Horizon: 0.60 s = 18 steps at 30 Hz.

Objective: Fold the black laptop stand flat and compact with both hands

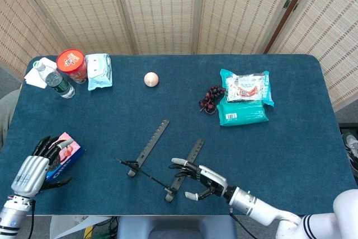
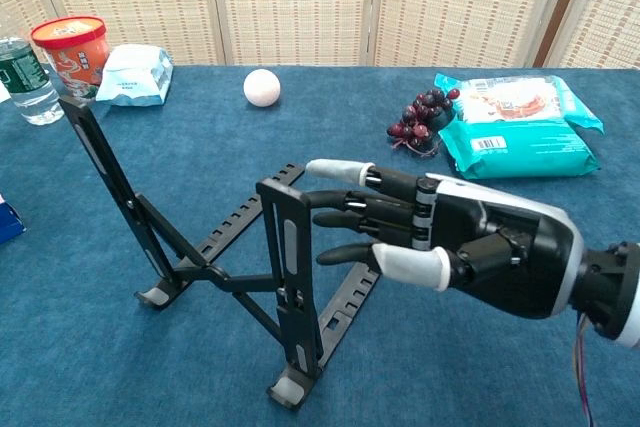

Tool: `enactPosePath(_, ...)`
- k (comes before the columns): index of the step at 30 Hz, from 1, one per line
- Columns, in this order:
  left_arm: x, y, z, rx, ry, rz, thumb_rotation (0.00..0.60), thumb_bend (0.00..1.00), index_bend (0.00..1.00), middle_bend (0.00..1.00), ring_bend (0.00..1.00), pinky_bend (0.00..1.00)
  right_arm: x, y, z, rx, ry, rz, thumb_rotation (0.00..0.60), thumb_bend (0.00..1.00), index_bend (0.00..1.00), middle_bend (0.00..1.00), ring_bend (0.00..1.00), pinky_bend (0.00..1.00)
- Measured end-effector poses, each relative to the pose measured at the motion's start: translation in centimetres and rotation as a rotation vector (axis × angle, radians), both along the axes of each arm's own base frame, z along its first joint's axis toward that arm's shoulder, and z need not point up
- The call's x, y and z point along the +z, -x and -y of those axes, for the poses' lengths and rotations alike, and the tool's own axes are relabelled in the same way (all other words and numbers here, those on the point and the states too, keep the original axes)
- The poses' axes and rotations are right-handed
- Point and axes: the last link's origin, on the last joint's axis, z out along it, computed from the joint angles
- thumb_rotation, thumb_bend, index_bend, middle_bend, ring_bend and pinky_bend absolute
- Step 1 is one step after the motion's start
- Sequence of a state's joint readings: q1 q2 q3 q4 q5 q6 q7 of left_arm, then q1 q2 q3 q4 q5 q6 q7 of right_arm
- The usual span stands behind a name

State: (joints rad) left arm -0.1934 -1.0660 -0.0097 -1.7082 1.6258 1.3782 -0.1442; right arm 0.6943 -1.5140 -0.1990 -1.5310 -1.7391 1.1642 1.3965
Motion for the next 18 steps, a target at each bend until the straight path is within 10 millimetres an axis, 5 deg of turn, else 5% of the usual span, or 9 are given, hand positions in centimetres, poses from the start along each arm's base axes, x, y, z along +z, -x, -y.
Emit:
enactPosePath(13, -1.2, -2.2, -3.7, -0.016, 0.266, 0.257, 0.6, 0.13, 0.14, 0.22, 0.14, 0.01, 8.3, 2.5, 1.7, 0.187, 0.339, -0.324, 0.6, 0.22, 0.0, 0.12, 0.01, 0.15)
enactPosePath(18, -1.7, -3.3, -5.1, -0.004, 0.373, 0.406, 0.6, 0.13, 0.19, 0.26, 0.19, 0.1, 10.5, 3.4, 1.6, 0.179, 0.404, -0.375, 0.6, 0.22, 0.0, 0.12, 0.01, 0.15)
